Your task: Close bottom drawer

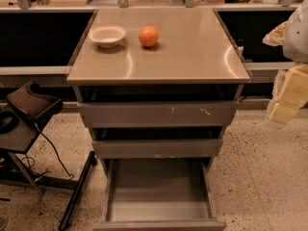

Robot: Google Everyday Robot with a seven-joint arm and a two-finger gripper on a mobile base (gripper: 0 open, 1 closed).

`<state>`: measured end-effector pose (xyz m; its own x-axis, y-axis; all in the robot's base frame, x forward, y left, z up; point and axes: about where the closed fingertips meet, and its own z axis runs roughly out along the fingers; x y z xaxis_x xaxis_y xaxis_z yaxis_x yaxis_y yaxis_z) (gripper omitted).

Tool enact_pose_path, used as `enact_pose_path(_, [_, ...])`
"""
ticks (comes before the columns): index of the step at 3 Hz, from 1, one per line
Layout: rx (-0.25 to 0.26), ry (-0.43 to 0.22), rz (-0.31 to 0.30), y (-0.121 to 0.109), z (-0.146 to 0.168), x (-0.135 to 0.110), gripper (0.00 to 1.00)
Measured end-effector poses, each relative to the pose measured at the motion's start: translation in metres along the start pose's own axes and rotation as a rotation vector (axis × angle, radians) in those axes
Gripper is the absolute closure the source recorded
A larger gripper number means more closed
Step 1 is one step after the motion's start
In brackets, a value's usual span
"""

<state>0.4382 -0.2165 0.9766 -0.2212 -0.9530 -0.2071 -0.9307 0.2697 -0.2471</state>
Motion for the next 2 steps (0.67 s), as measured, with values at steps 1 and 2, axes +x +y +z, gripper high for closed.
enact_pose_path(1, [0.000,0.000,0.000,0.000,0.000,0.000,0.00])
enact_pose_path(2, [-0.012,-0.016,0.014,0.014,0.024,0.003,0.00])
